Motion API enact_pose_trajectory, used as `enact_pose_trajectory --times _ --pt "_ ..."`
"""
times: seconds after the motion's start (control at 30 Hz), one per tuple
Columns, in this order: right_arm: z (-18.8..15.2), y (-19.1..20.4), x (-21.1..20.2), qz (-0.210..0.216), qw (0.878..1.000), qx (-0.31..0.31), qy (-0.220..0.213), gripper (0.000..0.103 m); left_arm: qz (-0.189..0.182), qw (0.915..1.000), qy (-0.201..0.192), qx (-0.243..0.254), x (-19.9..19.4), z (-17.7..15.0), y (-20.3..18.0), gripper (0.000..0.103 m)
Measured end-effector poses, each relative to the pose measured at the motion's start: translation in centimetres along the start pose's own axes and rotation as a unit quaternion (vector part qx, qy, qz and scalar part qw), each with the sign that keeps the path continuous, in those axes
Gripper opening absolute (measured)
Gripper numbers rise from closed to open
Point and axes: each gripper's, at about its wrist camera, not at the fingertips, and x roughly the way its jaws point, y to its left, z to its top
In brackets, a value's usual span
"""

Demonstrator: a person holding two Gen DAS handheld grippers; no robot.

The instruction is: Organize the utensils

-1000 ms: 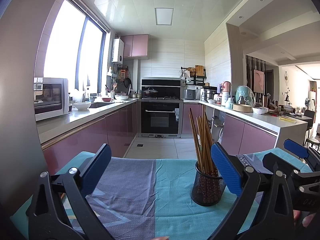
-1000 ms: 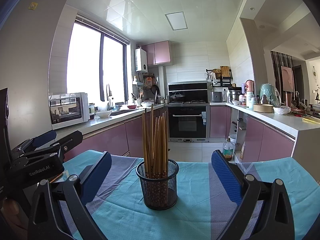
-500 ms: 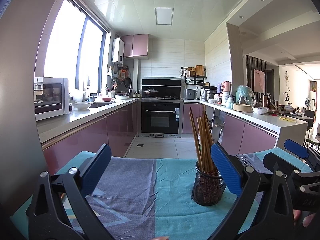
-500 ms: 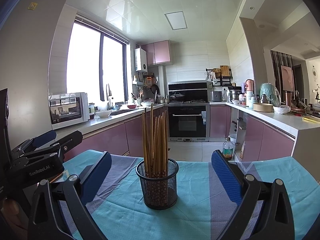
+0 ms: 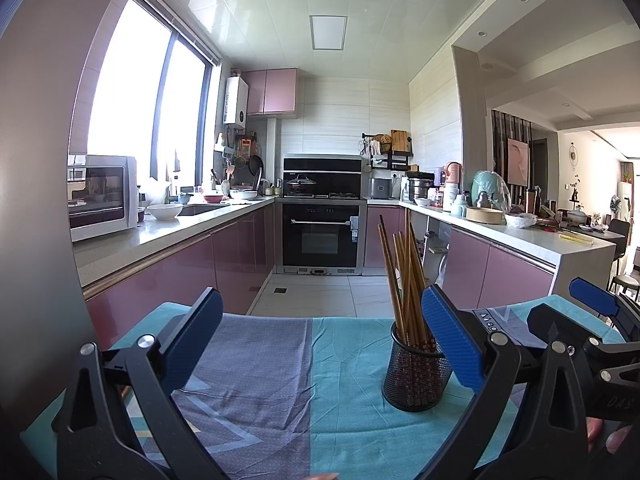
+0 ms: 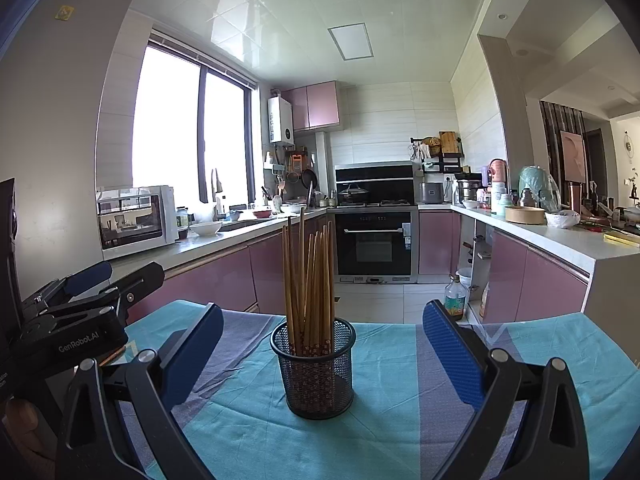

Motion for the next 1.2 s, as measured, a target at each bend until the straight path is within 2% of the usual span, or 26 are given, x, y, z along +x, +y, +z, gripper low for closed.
enact_pose_trajectory --times 1.2 --pt "0.12 0.21 0.34 -0.002 1.0 0.006 0.003 0.097 0.002 1.0 0.005 -0.008 0.01 -0.41 0.37 0.098"
